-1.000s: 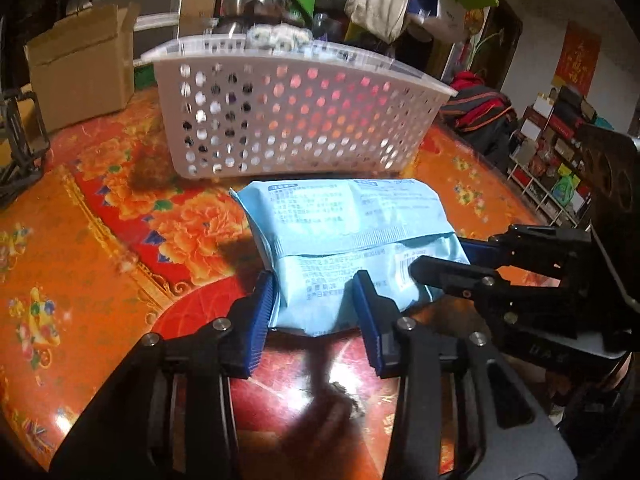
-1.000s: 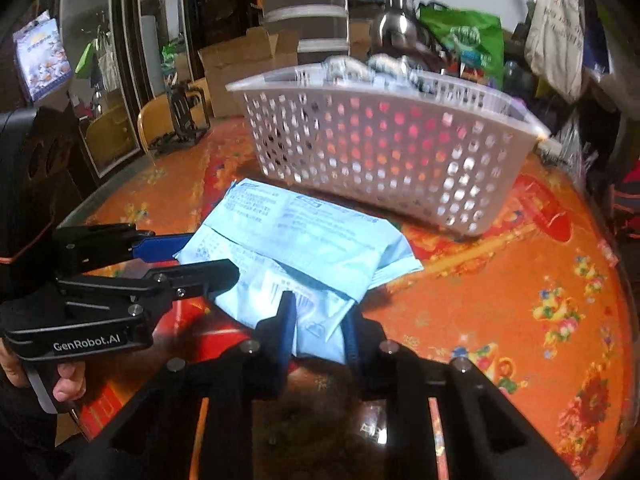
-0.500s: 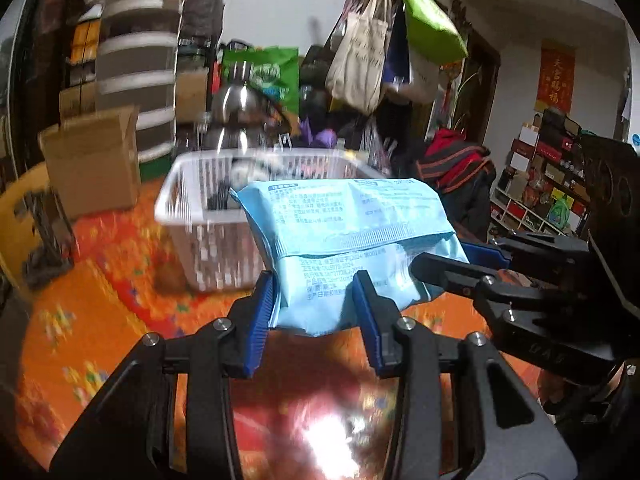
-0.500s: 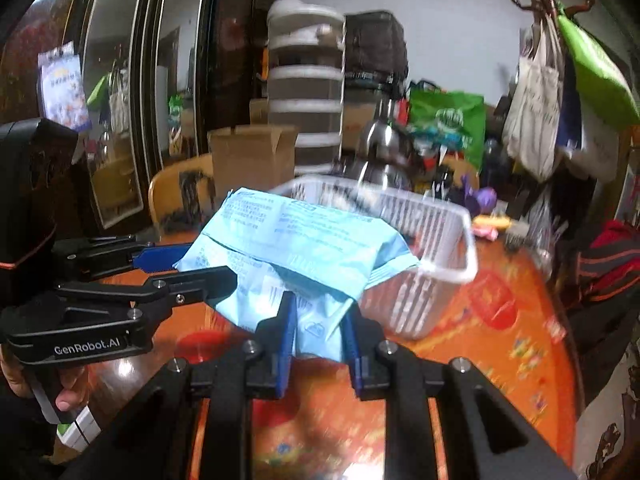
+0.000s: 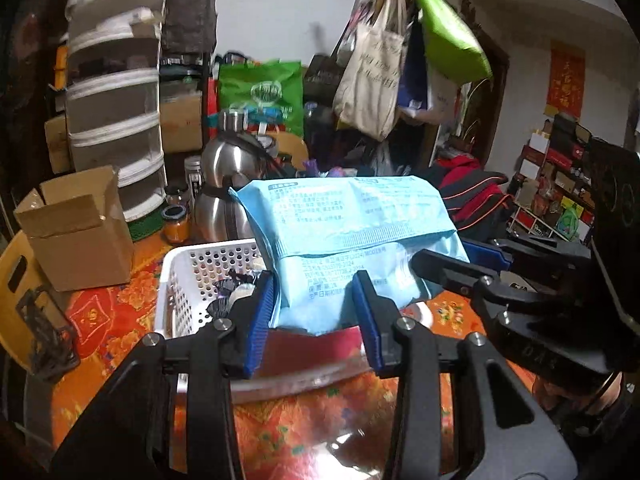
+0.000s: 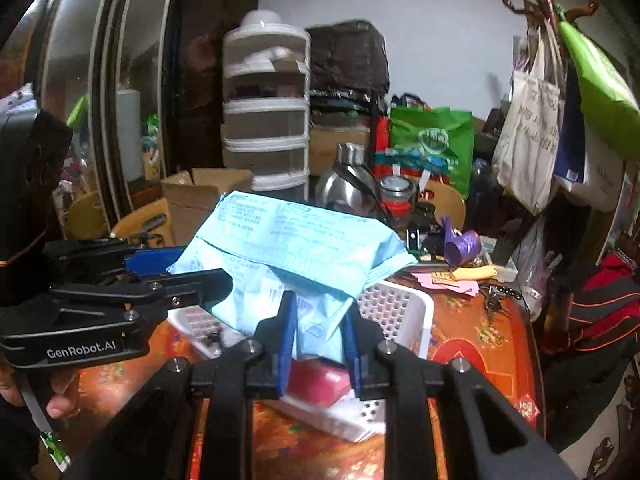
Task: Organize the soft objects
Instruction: 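Carry the blue wipes pack into the white basket and open both grippers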
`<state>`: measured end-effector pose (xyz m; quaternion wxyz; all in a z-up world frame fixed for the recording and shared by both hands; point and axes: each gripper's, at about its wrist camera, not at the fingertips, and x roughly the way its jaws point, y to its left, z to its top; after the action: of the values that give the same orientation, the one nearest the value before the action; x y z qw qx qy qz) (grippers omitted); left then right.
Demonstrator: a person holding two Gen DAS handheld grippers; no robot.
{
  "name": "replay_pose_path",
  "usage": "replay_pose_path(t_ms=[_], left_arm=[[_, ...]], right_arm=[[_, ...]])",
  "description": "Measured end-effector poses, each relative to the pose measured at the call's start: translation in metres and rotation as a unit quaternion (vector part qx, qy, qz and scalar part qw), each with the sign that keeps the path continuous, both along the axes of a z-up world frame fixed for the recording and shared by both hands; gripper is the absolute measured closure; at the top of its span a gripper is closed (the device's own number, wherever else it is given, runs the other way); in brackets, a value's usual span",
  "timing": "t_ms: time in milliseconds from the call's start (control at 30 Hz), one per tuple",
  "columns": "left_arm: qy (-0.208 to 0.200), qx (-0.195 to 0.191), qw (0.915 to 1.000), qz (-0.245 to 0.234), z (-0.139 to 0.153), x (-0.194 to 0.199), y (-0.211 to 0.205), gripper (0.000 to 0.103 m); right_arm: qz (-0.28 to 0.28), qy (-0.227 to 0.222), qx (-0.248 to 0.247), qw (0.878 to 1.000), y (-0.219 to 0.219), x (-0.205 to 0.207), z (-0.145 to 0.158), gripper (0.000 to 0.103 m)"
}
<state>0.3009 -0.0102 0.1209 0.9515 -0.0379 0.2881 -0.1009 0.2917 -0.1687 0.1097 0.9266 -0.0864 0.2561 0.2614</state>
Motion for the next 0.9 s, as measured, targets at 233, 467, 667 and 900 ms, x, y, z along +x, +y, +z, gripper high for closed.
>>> replay_pose_path(t_ms=[233,467,667,900], left_arm=[[0.053,-0.004,0.9985,0.014,-0.038,0.077,0.004,0.066],[0.081,-0.002,0.996,0.036,-0.076,0.113,0.007,0.066],[0.088,0.0,0.9951,0.044,-0.091,0.121,0.016,0.066],[0.085,-0.002,0.9948,0.057,-0.096,0.121,0.029,0.062]], right_arm=[[-0.001,0.038,0.004,0.999,0.003,0.061,-0.041,0.082],[0.004,0.076,0.021,0.997,0.005,0.096,-0.074,0.082],[0.005,0.077,0.016,0.997,0.014,0.101,-0.083,0.082],[0.007,0.078,0.007,0.997,0.023,0.1,-0.087,0.079]])
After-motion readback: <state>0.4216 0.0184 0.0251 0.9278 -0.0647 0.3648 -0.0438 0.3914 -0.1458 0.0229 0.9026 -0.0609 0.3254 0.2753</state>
